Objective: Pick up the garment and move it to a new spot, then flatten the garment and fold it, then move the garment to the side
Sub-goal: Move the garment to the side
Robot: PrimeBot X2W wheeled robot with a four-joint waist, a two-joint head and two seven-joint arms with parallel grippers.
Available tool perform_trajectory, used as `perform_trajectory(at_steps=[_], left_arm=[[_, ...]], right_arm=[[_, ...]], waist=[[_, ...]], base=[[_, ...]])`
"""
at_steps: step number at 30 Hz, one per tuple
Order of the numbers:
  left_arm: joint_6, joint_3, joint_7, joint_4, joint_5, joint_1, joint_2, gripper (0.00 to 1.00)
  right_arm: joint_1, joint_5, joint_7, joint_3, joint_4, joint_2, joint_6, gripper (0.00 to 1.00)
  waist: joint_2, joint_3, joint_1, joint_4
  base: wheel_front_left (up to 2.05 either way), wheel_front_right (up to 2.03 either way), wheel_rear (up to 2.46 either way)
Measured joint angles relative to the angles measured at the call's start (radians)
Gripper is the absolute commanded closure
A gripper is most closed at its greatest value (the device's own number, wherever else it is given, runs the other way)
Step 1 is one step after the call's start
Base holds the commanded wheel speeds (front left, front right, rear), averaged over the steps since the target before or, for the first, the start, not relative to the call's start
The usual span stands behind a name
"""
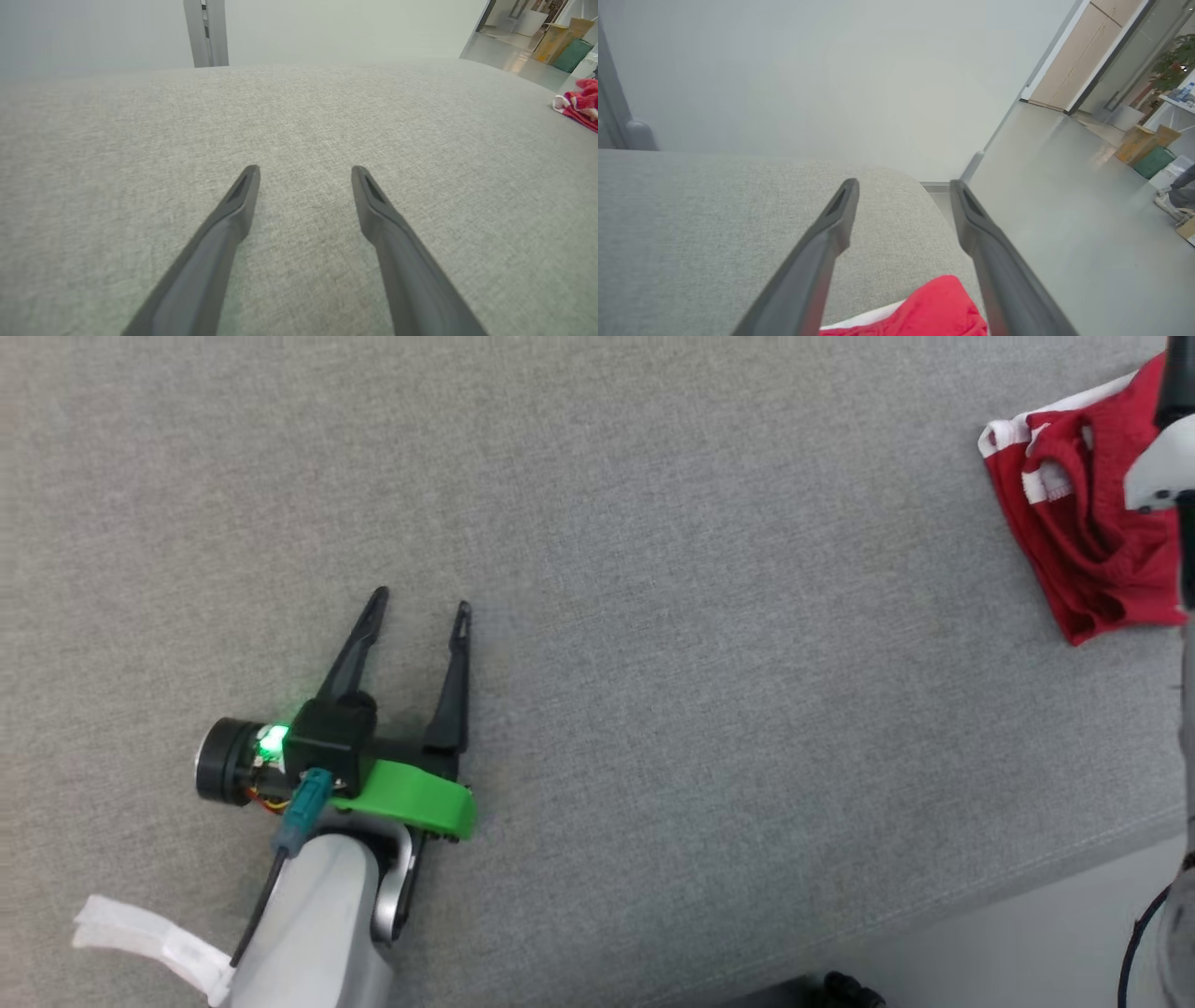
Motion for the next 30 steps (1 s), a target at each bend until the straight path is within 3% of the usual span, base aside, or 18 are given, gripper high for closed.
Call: perform_trajectory(at_steps=[7,19,30], left_arm=[[0.036,0.078,0.000,0.010,-0.037,0.035,0.000,0.00],[0.057,0.154,0.000,0.059,-0.100,0.106,0.000,0.00],[0.079,0.169,0.000,0.078,-0.111,0.210,0.000,0.00]], right_arm=[[0.182,0.159,-0.001,0.111,-0.228,0.081,0.000,0.00],[0.463,0.254,-0.001,0.263,-0.302,0.166,0.000,0.00],[0.668,0.262,-0.001,0.280,-0.370,0.195,0.000,0.00]], waist=[[0.0000,-0.102,0.0000,0.030],[0.0000,-0.254,0.0000,0.104],[0.0000,-0.361,0.0000,0.176]], base=[[0.00,0.00,0.00],[0.00,0.00,0.00],[0.00,0.00,0.00]])
